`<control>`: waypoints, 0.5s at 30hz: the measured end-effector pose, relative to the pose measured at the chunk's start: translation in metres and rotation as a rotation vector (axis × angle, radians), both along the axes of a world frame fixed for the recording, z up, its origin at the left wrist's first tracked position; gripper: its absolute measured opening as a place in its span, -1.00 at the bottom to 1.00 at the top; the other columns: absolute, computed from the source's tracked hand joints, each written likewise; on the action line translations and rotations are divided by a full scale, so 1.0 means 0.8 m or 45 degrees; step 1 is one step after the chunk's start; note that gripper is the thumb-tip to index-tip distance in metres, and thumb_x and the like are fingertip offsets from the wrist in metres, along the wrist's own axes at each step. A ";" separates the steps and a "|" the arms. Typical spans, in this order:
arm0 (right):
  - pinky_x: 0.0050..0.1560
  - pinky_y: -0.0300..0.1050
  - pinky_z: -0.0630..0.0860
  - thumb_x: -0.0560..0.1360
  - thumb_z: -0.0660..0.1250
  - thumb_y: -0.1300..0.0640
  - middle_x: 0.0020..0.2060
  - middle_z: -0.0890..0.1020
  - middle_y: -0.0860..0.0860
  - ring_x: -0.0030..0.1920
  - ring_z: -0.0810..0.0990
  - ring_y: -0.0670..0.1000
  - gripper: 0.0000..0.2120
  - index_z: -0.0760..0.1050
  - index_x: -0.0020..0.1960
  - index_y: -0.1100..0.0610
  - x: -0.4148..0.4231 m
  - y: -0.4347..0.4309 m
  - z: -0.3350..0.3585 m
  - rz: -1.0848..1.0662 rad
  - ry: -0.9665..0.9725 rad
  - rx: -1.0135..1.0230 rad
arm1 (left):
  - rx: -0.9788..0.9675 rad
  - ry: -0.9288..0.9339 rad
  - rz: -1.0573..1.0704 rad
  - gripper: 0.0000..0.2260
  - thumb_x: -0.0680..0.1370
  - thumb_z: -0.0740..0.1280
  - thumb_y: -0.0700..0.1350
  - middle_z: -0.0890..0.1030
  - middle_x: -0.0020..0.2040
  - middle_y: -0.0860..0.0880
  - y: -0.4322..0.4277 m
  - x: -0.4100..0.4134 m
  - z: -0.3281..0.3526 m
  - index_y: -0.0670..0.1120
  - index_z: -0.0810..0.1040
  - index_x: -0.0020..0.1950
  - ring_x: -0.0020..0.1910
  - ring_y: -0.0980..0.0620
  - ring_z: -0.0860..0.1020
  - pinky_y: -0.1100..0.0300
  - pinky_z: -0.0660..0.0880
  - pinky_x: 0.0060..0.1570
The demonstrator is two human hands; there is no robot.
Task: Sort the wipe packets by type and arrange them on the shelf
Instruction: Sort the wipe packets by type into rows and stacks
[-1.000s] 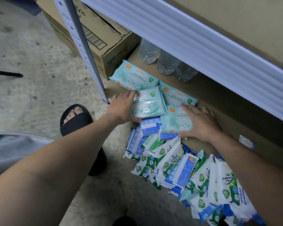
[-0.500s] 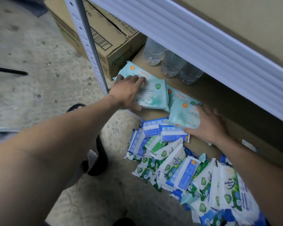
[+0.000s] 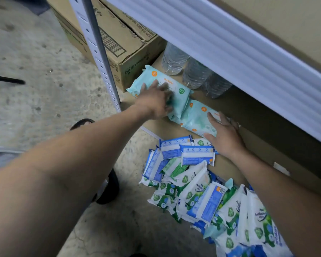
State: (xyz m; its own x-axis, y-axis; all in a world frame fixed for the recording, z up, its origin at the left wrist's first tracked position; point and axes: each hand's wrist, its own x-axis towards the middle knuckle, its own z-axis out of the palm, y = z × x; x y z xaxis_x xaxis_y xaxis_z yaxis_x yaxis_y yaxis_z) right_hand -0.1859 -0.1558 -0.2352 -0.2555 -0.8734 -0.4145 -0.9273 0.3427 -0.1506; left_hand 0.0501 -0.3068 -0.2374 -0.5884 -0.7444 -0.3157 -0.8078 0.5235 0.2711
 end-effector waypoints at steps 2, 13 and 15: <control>0.50 0.12 0.20 0.58 0.34 -0.07 0.62 0.01 0.03 0.56 -0.01 0.28 -0.31 0.07 0.60 -0.20 0.003 0.000 -0.001 -0.006 0.001 -0.008 | 0.021 -0.014 0.054 -0.39 0.58 0.14 0.32 0.02 0.65 0.01 0.010 -0.004 -0.010 0.13 0.17 0.59 0.61 -0.14 -0.05 -0.29 -0.05 0.51; 0.46 0.13 0.27 0.60 0.32 -0.06 0.62 0.01 0.02 0.56 -0.01 0.26 -0.33 0.07 0.60 -0.21 0.020 -0.022 0.001 0.041 0.056 -0.046 | -0.093 0.031 0.046 -0.39 0.64 -0.04 0.32 -0.11 0.65 0.11 0.008 0.025 -0.040 0.13 -0.01 0.64 0.62 0.04 -0.17 -0.25 -0.20 0.53; 0.46 0.15 0.28 0.60 0.32 -0.05 0.62 0.00 0.02 0.56 -0.02 0.26 -0.33 0.06 0.60 -0.20 0.025 -0.026 0.002 0.029 0.064 -0.040 | -0.086 0.023 0.024 -0.41 0.65 -0.02 0.30 -0.12 0.65 0.13 0.001 0.035 -0.039 0.12 0.00 0.64 0.62 0.05 -0.17 -0.25 -0.19 0.53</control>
State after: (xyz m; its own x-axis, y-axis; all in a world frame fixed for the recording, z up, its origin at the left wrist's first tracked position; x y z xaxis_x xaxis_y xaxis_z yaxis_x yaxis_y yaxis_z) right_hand -0.1660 -0.1765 -0.2338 -0.2548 -0.8919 -0.3737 -0.9416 0.3169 -0.1142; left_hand 0.0782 -0.3061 -0.2689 -0.5792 -0.7749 -0.2533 -0.8129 0.5258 0.2504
